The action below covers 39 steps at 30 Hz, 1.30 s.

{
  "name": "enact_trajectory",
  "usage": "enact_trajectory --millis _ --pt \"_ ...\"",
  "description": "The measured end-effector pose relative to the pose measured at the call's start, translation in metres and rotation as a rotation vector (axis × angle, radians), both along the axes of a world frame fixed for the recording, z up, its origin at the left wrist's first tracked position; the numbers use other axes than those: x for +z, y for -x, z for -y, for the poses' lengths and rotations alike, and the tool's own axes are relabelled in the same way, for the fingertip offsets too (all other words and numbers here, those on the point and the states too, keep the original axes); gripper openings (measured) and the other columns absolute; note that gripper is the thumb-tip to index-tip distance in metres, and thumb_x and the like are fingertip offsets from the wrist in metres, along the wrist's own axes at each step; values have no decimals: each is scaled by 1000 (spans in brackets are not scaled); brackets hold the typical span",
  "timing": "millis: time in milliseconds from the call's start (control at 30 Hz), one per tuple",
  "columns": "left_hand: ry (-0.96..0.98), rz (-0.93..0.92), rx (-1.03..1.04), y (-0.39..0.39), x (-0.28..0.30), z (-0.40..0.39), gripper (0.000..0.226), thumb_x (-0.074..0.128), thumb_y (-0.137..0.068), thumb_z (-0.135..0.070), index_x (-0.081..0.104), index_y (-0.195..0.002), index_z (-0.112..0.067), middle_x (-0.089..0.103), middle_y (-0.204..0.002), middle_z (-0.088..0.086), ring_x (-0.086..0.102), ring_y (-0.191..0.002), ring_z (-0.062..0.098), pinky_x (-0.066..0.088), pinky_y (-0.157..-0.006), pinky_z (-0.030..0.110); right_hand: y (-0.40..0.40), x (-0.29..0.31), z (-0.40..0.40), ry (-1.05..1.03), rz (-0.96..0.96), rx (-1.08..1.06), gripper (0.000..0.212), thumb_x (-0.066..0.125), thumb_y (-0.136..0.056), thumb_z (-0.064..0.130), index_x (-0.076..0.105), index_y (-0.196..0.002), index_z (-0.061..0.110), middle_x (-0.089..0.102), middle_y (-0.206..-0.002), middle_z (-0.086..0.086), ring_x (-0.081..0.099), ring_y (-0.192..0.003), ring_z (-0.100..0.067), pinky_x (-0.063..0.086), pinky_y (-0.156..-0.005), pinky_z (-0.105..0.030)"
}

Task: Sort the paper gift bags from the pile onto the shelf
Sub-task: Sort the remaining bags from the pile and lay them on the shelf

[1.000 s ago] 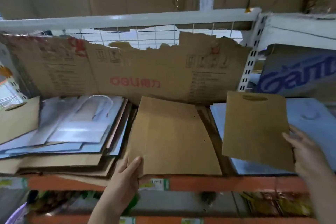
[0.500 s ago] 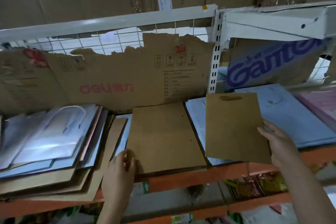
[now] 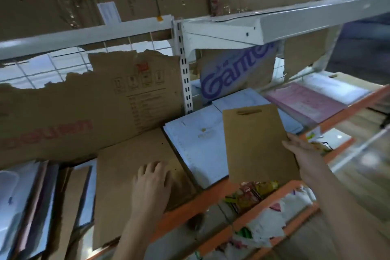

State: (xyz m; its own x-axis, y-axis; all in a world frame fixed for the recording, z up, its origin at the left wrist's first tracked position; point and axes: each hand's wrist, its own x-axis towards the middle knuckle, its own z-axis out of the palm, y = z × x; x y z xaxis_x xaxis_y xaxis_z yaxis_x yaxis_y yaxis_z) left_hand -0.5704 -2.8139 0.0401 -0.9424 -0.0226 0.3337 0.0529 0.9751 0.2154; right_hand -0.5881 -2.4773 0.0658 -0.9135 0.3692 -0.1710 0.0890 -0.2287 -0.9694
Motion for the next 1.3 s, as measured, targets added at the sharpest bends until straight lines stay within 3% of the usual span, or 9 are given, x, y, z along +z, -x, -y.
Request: enact_trajectory --millis 67,200,367,467,567,700,933,1200,1300 --pt "13 -29 -116 17 4 -42 23 60 -85 -22 67 -107 -19 69 -105 3 61 -97 30 50 -72 41 -4 -2 -36 28 7 -50 50 69 -78 30 54 -124 15 69 -101 -2 65 -80 -13 57 -60 -19" --pt "29 -59 -268 41 12 -134 23 74 -76 -19 71 -99 -17 72 -92 2 67 -87 30 53 -63 41 -10 -8 -113 6 29 -148 29 55 -89 5 58 -117 12 72 -72 5 66 -54 -1 54 -51 -16" --pt "-29 -62 -366 64 4 -238 19 73 -78 -17 72 -96 -17 73 -91 2 66 -87 30 52 -68 42 -16 -9 -195 -66 69 -207 23 54 -89 7 64 -107 18 66 -90 -5 64 -74 -19 52 -82 -37" --pt "-63 -57 -430 78 0 -292 15 68 -80 -16 73 -95 -16 73 -90 3 66 -86 30 52 -70 42 -21 -9 -243 -81 82 -255 21 55 -89 8 66 -100 23 71 -80 -2 66 -66 -18 55 -74 -35" --pt "-3 -70 -484 94 -1 -340 24 53 -79 -27 73 -84 -17 73 -80 1 67 -74 28 54 -60 38 -24 -8 -287 -71 106 -311 25 55 -90 12 62 -113 20 67 -99 -10 63 -79 -25 51 -86 -45" --pt "67 -88 -526 121 -3 -402 22 54 -78 -29 71 -78 -17 70 -72 1 66 -66 27 52 -52 34 -13 -9 -346 -113 102 -361 20 53 -91 9 60 -106 19 63 -86 -2 56 -71 -19 47 -64 -30" --pt "-97 -26 -570 195 -18 -504 24 48 -93 -26 64 -111 -23 65 -108 -4 56 -105 21 45 -87 35 50 -13 -456 -278 119 -399 18 53 -91 9 62 -102 19 62 -96 -8 57 -72 -14 45 -65 -27" --pt "-134 -57 -486 291 -22 -582 6 65 -83 -15 70 -86 -16 70 -78 0 64 -74 24 51 -60 34 177 -9 -567 -333 150 -348 30 54 -90 13 61 -119 13 63 -106 -10 59 -93 -25 46 -83 -34" --pt "-115 -23 -420 315 -25 -600 8 60 -86 -18 67 -85 -16 67 -77 -1 62 -74 21 51 -60 33 217 -13 -593 -323 136 -305 28 50 -93 8 57 -120 11 57 -103 -7 55 -83 -19 45 -65 -21"
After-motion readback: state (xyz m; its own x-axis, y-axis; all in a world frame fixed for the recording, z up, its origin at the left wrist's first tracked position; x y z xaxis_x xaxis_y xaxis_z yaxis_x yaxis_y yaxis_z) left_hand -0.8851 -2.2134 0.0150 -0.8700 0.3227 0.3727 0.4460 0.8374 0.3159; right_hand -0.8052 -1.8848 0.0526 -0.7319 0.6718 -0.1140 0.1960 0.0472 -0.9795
